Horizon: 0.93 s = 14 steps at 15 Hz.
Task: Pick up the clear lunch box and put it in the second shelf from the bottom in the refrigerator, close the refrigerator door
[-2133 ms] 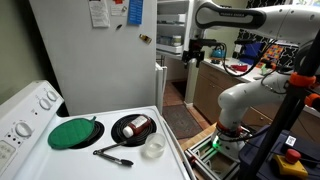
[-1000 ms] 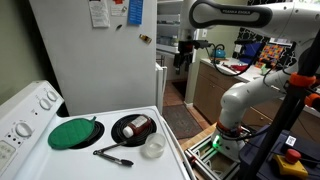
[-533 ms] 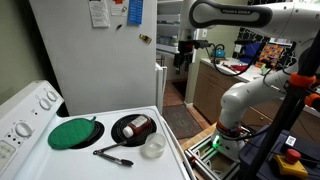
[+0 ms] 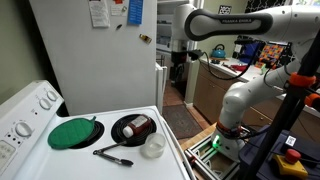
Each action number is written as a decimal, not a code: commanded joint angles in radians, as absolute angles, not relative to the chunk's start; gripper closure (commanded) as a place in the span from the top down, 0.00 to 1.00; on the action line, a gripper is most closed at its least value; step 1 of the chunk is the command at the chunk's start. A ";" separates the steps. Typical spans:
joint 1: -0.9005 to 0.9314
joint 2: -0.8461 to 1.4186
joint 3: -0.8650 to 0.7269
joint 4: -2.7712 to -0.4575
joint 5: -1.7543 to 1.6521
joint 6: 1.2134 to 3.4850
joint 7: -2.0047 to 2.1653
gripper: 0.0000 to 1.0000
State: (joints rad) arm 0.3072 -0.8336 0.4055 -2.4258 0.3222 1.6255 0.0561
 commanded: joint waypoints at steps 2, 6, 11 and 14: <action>0.436 -0.737 0.484 -2.507 0.399 1.796 -0.012 1.00; 0.488 -0.699 0.489 -2.510 0.368 1.835 0.005 1.00; 0.513 -0.650 0.492 -2.513 0.368 1.865 -0.012 1.00; 0.545 -0.591 0.514 -2.516 0.382 1.935 -0.065 1.00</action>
